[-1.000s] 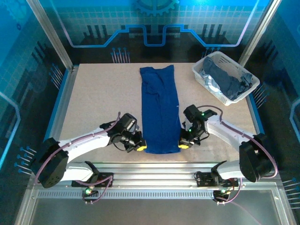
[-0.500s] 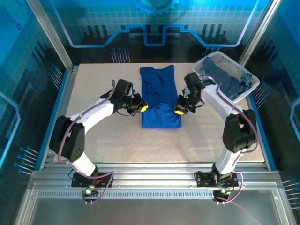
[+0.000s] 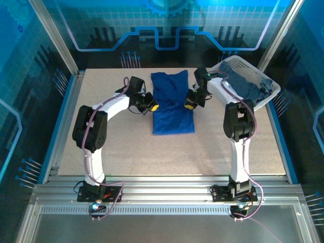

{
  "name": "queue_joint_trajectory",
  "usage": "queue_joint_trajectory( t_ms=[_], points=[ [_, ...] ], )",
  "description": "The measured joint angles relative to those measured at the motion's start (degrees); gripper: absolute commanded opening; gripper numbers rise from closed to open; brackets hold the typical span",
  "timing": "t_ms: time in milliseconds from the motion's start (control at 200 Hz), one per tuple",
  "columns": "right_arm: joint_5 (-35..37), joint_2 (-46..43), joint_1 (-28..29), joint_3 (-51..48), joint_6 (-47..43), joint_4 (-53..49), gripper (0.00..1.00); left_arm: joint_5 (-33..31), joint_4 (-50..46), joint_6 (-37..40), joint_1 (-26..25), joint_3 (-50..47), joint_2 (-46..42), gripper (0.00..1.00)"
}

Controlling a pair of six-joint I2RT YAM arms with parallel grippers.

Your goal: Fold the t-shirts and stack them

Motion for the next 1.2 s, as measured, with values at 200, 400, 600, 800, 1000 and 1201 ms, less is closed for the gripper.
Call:
queue_joint_trajectory(
  t_ms=[200, 400, 600, 800, 1000, 1201],
  points=[
    [1.25, 2.34, -0.83, 3.23, -1.86, 0.26, 0.58, -1.51, -1.01, 2.21, 0.42, 2.95, 1.84, 0.52],
    [4.13, -10.6, -1.11, -12.48, -2.56, 4.96, 0.54, -3.87, -1.03, 1.97, -0.09, -10.21, -10.34, 0.46],
    [2.43, -26.05, -1.01, -35.36, -1.27, 11.15, 0.58, -3.72, 1.4, -3.76, -3.96, -25.94, -20.17, 0.47],
    [-1.18, -25.57, -0.68, -42.77, 0.5, 16.06, 0.56, -3.04, 7.67, -10.86, -6.8, -31.69, -16.61, 0.48],
    [-2.21, -21.35, -0.66, -42.8, 1.09, 19.65, 0.51, -2.51, 10.62, -13.18, -6.34, -30.73, -12.72, 0.31],
    [-2.16, -19.19, -0.17, -42.16, 1.9, 19.8, 0.44, -1.95, 13.09, -14.27, -6.36, -28.55, -9.51, 0.09]
  ],
)
